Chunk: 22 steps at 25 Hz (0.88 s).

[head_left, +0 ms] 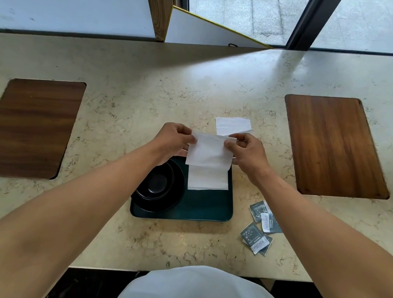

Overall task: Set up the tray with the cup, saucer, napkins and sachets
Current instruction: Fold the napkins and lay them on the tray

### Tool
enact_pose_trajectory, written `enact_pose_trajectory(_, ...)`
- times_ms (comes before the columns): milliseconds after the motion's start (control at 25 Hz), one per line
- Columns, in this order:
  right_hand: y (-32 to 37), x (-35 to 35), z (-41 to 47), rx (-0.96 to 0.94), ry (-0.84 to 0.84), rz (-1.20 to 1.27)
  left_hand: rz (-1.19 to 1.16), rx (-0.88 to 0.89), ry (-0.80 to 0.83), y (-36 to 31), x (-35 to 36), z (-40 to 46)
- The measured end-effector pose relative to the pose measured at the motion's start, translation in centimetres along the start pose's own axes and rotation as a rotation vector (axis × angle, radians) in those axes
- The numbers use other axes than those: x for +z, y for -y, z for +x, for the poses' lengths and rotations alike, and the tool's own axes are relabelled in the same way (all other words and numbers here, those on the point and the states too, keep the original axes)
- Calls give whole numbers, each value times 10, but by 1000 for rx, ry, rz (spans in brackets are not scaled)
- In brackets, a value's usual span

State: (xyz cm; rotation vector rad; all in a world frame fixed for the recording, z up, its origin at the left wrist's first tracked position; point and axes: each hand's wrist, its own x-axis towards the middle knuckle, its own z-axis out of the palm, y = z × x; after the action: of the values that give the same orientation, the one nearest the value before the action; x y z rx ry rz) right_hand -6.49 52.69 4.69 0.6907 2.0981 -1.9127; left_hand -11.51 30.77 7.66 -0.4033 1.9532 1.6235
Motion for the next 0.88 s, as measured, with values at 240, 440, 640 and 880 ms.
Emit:
enact_pose_trajectory(240,-12,-2,-1,130,36,-37,206,-40,50,12,0,5)
enact_pose_trajectory(440,-14,-1,2,148,52,-190,384,-17,95,21,7,13)
enact_pose_trajectory(640,-18,3,7,104,69,-383,617,36,123,24,13,23)
enact_pose_trajectory(880,-31,10,12,76,73,-558,920,84,155,29,17,29)
